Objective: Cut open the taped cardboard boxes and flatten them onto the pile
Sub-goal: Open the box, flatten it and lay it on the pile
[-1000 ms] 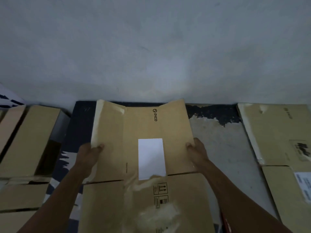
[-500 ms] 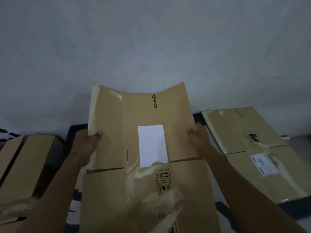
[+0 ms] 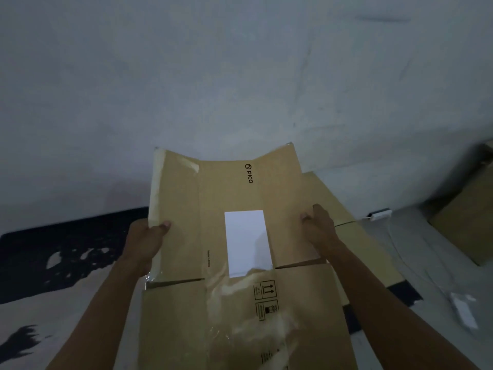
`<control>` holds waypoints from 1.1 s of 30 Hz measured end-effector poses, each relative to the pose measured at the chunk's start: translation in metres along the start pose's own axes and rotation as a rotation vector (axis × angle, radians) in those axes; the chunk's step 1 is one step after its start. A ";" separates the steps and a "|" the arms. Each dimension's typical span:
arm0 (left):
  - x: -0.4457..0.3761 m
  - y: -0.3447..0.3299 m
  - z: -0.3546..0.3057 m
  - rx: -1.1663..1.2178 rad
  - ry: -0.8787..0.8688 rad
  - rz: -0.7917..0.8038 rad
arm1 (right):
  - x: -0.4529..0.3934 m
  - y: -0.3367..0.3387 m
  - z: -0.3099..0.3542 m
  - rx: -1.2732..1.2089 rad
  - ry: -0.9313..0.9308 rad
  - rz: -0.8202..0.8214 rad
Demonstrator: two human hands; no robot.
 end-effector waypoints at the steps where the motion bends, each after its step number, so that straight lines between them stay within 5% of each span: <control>1: 0.009 -0.023 -0.001 0.007 0.000 0.007 | -0.011 0.017 -0.015 0.015 0.000 0.003; 11: 0.056 -0.179 0.012 -0.004 0.098 0.010 | -0.103 0.101 -0.124 0.131 -0.042 0.067; 33: -0.034 -0.334 0.061 -0.049 0.378 -0.087 | -0.310 0.045 -0.190 0.261 -0.062 0.215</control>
Point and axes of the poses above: each hand's wrist, its own x-axis away from the middle knuckle, its own y-axis out of the back of the hand, z = x × y, the point moved 3 cm from there along -x, towards the middle knuckle, and after that the axes turned 4 degrees about -z, right-handed, at the moved point
